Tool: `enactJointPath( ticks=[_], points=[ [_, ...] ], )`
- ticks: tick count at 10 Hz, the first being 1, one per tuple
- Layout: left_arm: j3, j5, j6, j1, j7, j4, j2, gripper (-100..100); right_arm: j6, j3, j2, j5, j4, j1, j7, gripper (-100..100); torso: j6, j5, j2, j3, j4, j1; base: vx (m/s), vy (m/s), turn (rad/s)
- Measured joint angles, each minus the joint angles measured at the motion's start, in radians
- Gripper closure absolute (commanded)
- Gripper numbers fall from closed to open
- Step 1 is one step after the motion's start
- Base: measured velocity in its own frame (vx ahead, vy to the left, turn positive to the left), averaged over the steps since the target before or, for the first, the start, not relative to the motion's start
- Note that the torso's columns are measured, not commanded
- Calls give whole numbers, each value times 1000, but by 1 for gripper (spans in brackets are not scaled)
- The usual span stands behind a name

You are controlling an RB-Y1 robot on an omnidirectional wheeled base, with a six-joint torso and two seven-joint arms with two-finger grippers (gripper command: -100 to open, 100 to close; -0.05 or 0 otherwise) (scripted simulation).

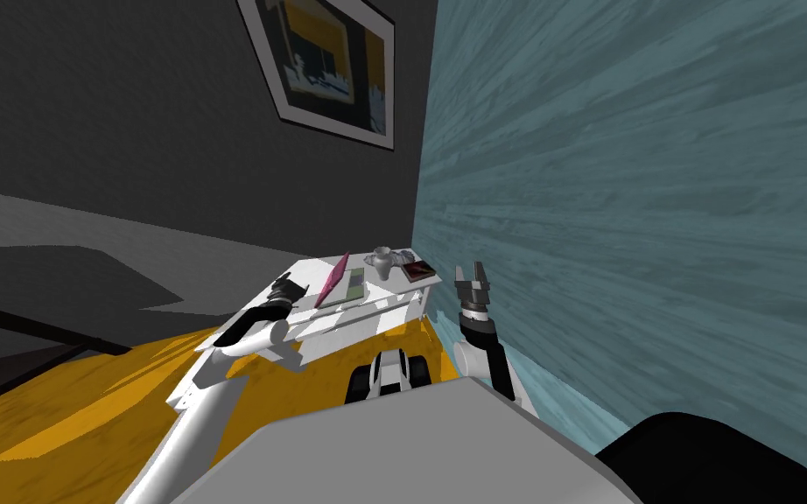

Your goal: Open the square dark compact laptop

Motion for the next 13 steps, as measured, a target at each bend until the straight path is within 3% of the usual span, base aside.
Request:
enactJointPath(
  ticks=[4,6,10,11,13],
  points=[
    [-5,-17,-16,-96,9,119,12,-100,0,0,0,0,0,0,0,0,0,1,-7,-4,-2,2,-36,-8,-2],
    [-14,-40,-40,-143,25,167,46,-100,0,0,0,0,0,0,0,0,0,0,2,2,1,0,-96,-19,-2],
    [-14,-52,-46,-223,24,274,42,-100,0,0,0,0,0,0,0,0,0,1,-6,-3,-2,1,-31,-1,-2],
    [-21,-66,-63,-254,33,311,68,-100,0,0,0,0,0,0,0,0,0,0,1,1,0,0,-141,-24,-5],
    [-23,-85,-79,-316,40,368,74,-100,0,0,0,0,0,0,0,0,0,0,-2,0,0,0,-45,-8,-1]
  ],
)
